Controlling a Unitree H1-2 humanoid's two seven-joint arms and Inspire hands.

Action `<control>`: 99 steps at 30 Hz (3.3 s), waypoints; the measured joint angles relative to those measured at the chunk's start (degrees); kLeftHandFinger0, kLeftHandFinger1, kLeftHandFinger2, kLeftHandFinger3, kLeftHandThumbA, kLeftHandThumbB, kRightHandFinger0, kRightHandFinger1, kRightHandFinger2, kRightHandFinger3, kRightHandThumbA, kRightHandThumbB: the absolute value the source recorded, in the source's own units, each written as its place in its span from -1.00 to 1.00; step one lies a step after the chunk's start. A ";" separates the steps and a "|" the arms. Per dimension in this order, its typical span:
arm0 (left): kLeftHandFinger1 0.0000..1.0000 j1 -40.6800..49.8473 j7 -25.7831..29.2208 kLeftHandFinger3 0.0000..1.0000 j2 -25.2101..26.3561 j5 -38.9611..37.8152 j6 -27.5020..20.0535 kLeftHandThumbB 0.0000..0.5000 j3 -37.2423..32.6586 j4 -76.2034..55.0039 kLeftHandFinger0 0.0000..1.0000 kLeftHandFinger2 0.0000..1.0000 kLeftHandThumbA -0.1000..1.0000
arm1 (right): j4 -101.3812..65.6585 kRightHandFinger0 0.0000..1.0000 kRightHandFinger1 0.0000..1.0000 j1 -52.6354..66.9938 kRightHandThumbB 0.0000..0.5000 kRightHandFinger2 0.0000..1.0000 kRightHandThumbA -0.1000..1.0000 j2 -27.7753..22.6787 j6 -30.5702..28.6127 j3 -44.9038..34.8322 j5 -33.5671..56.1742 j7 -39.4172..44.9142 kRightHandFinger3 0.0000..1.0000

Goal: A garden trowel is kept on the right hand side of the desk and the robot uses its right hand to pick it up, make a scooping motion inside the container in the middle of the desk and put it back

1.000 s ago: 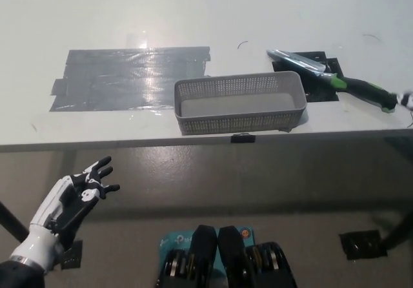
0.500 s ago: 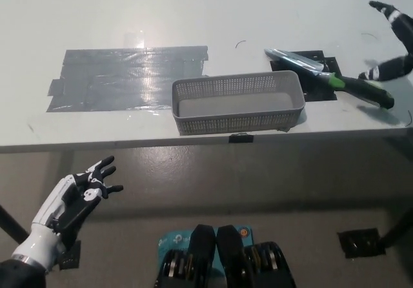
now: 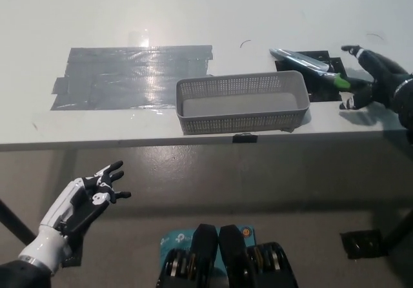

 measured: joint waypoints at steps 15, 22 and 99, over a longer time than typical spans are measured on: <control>1.00 -0.29 -0.42 1.00 0.40 0.91 -0.01 0.78 -1.11 0.01 0.44 1.00 0.27 | 9.02 1.00 1.00 -1.09 0.99 1.00 0.58 0.07 -0.89 -0.72 -0.92 -0.20 1.00; 1.00 -1.02 -0.98 1.00 0.46 1.49 0.00 0.84 -2.27 0.00 0.36 1.00 0.53 | 8.66 1.00 1.00 -1.64 0.72 1.00 0.41 1.78 -1.85 -0.19 -1.51 0.52 1.00; 1.00 -6.81 -7.31 1.00 7.52 9.39 -2.27 -0.26 -10.51 -1.34 1.00 1.00 0.97 | 15.38 -1.00 -0.57 -3.27 -1.00 -0.29 -0.26 2.44 2.56 20.13 -21.69 -2.05 0.88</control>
